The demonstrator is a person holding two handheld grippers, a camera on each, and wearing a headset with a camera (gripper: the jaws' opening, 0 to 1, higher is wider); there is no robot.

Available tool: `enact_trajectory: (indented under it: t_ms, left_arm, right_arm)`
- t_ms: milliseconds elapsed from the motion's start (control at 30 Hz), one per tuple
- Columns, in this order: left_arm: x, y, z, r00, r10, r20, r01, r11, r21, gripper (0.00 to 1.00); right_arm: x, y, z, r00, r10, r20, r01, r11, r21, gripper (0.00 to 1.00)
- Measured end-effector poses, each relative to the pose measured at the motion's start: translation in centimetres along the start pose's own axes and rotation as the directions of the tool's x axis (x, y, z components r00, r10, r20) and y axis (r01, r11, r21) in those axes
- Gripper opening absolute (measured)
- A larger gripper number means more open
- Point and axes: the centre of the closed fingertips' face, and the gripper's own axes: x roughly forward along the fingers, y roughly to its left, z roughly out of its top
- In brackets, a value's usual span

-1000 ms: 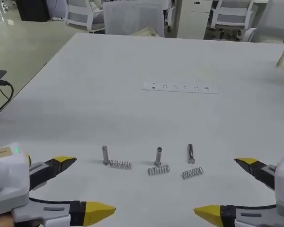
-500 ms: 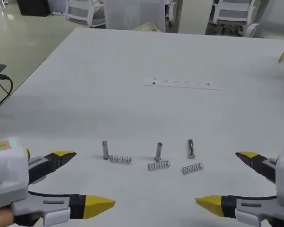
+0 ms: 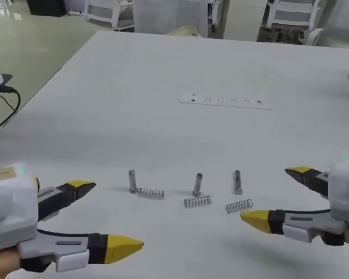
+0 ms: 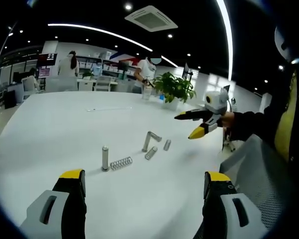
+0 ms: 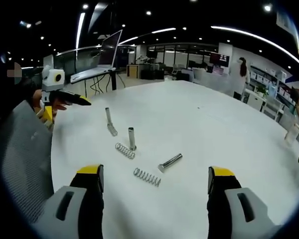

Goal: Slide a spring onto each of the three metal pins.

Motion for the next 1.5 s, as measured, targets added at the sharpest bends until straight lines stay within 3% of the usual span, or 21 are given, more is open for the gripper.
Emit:
enact_trajectory:
  t_ms: [533, 833, 1500]
  left_arm:
    - [-0.2, 0.2, 0.1, 1.0, 0.007, 0.005, -0.007, 1.0, -0.001, 0.97]
    - [-0.2, 0.2, 0.0, 0.9999, 0.011, 0.0, -0.011, 1.0, 0.001, 0.97]
    - [-0.2, 0.2, -0.3, 0.9999, 0.01, -0.009, -0.01, 1.0, -0.001, 0.96]
  right_arm:
    - [3.0, -2.2, 1.6, 0.998, -0.012, -0.061, 0.01, 0.999, -0.036, 0.71]
    - [4.6, -3.5, 1.1, 0.9937, -0.029, -0.108, 0.029, 1.0, -0.002, 0.65]
    - [7.3, -4.1, -1.2, 0.9765, -0.041, -0.211, 0.054, 0.997, 0.059, 0.43]
